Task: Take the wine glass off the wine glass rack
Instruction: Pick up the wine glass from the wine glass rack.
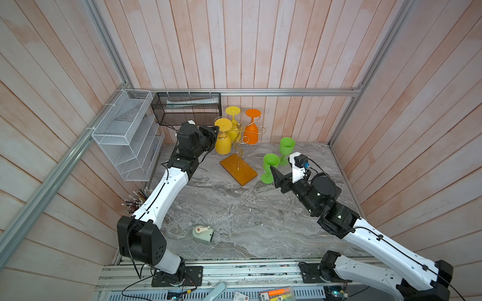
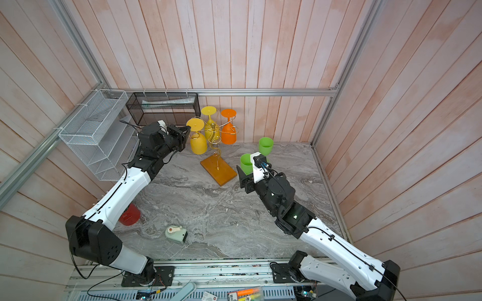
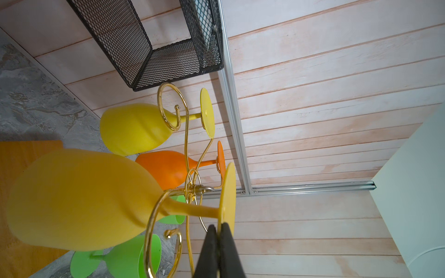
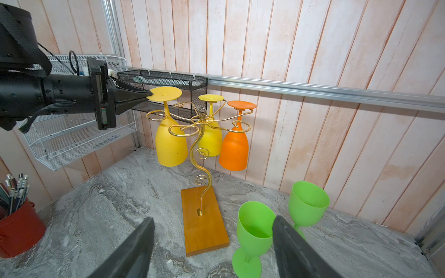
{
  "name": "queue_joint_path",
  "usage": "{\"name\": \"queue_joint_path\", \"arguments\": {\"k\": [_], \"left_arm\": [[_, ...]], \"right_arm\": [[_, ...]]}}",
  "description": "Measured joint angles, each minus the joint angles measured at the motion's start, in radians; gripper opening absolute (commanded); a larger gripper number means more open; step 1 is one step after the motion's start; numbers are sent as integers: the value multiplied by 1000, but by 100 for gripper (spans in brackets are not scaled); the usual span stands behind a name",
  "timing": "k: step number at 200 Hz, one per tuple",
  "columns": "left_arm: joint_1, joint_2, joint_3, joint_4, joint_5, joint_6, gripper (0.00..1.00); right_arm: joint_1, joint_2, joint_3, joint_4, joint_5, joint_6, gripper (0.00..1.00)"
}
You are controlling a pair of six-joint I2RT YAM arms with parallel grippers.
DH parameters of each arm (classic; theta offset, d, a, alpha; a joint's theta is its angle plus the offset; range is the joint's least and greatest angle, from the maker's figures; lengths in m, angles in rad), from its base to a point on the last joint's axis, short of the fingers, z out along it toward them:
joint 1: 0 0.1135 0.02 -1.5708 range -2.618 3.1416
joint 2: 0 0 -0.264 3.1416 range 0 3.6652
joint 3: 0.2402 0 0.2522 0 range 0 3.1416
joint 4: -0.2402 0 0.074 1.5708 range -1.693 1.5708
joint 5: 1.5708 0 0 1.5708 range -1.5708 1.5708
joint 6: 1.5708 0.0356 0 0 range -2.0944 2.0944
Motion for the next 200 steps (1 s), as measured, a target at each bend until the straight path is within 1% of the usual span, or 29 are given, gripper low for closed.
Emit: {"name": "queue_joint_path", "arguments": {"k": [110, 200], "left_arm": [[-21, -8, -16, -23, 81, 23, 0], [-27, -180, -184, -27, 130, 31, 0]], "right_arm": [[5, 0, 0, -5, 0, 14, 76], [6, 0, 0, -23, -2, 57, 76]]}}
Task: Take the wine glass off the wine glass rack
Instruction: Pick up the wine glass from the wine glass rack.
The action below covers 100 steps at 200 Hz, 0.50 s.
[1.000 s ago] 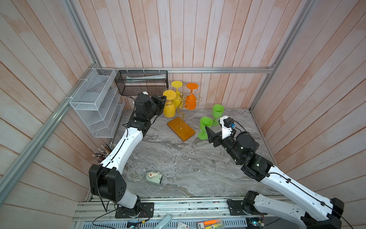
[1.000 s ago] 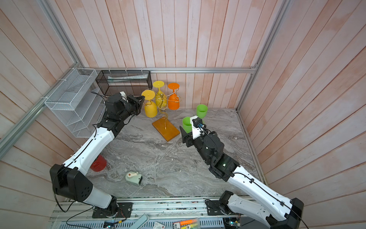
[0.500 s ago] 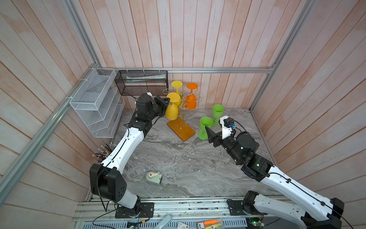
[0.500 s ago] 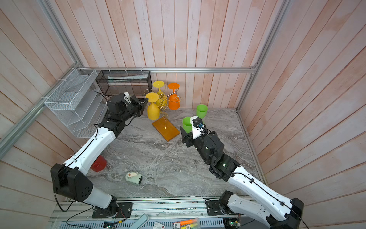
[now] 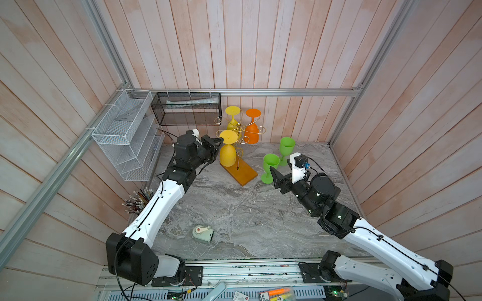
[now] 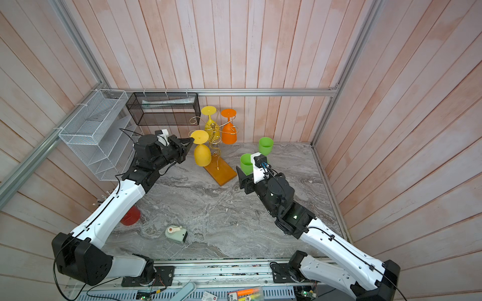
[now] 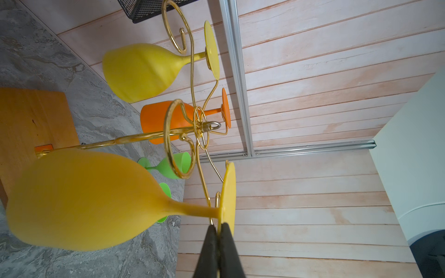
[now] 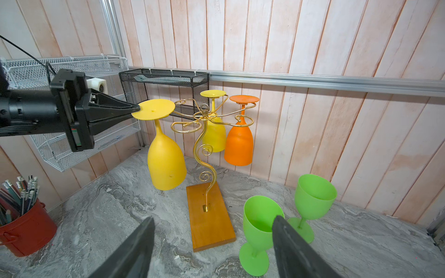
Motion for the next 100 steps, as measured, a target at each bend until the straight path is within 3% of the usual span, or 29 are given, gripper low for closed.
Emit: {"name": "queue_joint_path", "arguments": {"k": [100], "left_arm": [[14, -196, -225, 23, 161, 113, 0]], "right_arm": [[0, 5, 16, -90, -22, 110, 74]]}}
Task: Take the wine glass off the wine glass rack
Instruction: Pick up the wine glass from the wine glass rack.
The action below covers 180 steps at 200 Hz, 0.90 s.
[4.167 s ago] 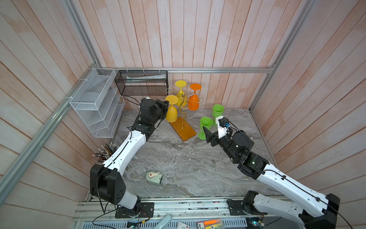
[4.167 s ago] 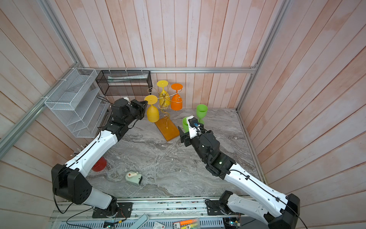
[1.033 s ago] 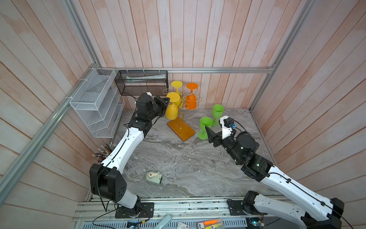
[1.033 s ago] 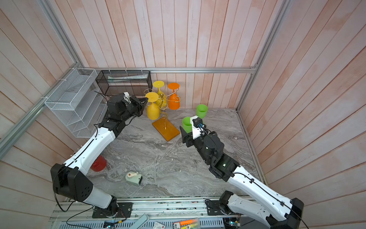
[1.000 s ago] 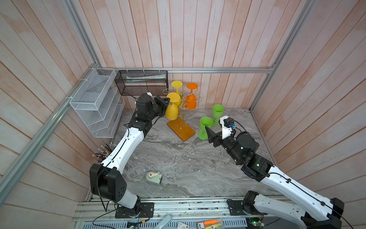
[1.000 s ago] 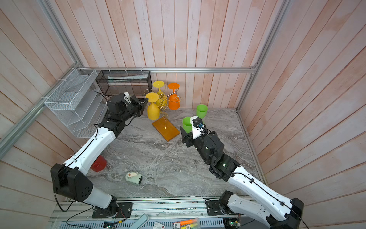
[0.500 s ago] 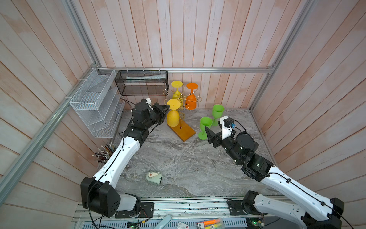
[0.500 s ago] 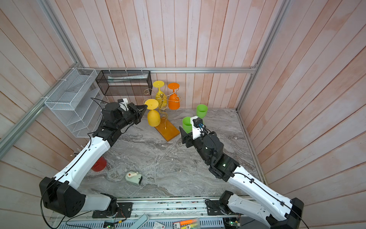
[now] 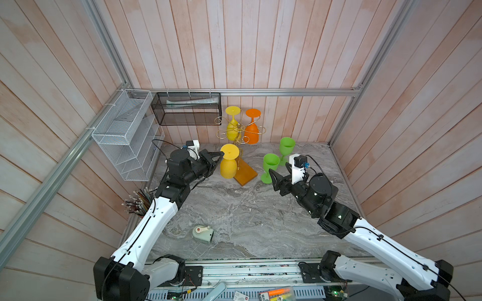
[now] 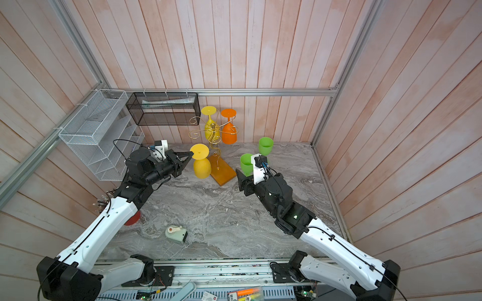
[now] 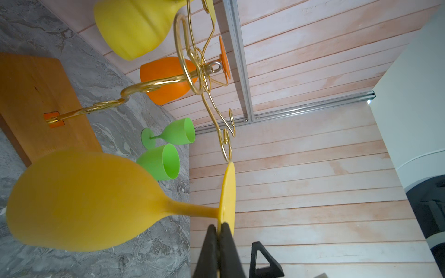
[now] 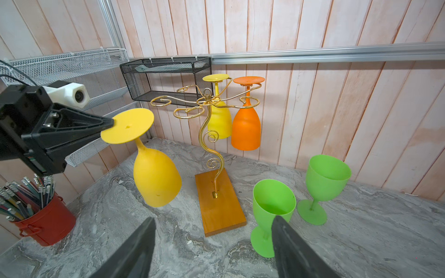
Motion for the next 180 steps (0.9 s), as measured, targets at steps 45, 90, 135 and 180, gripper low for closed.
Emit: {"name": "queue_joint_path", "arguments": {"k": [45, 90, 135, 180], "left_arm": [[3, -89, -48, -20, 70, 181, 0], [3, -201, -78, -106, 68, 398, 0], [-13, -252, -55, -262, -18, 656, 0], [-98, -267, -21, -324, -110, 863, 0]], "right_arm": [[11, 57, 83, -93, -20, 89, 72], [108, 126, 131, -187, 1, 172, 71], [175, 180, 178, -255, 21, 274, 70], [177, 180, 182, -291, 25, 388, 70]]}}
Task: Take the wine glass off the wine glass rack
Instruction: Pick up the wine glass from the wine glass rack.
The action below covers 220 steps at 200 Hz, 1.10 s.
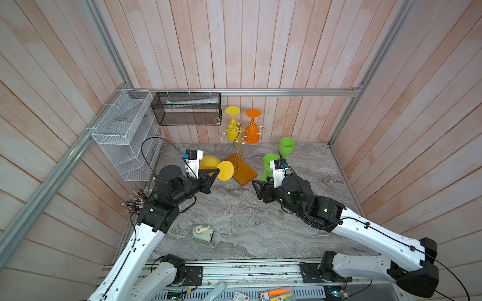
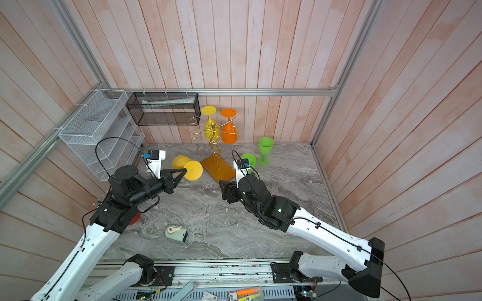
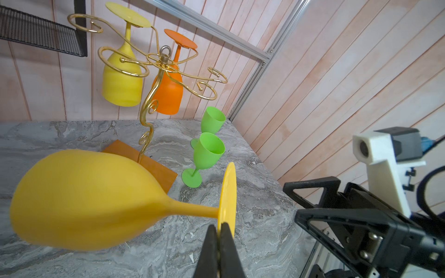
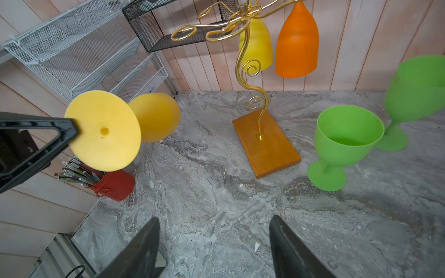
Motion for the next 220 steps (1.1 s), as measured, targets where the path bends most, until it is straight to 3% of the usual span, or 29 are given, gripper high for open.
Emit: {"name": "queue_joint_path", "arguments": {"k": [49, 93, 125, 171, 220], "left_arm": [[-73, -72, -1, 40, -69, 211, 0], [-116, -108, -6, 140, -120, 378, 0], [-214, -86, -6, 177, -195, 514, 0], [-375, -18, -6, 200, -355, 709, 0], [-478, -1, -21, 260, -490, 861, 0]], "right_arm": [[-26, -33, 0, -28, 2, 82, 70], [-164, -108, -42, -5, -117, 156, 69], [-254, -129, -76, 21, -211, 189, 69], [-305, -111, -77, 45, -297, 200, 69], [-342, -73, -57, 43, -345, 208, 68]]}}
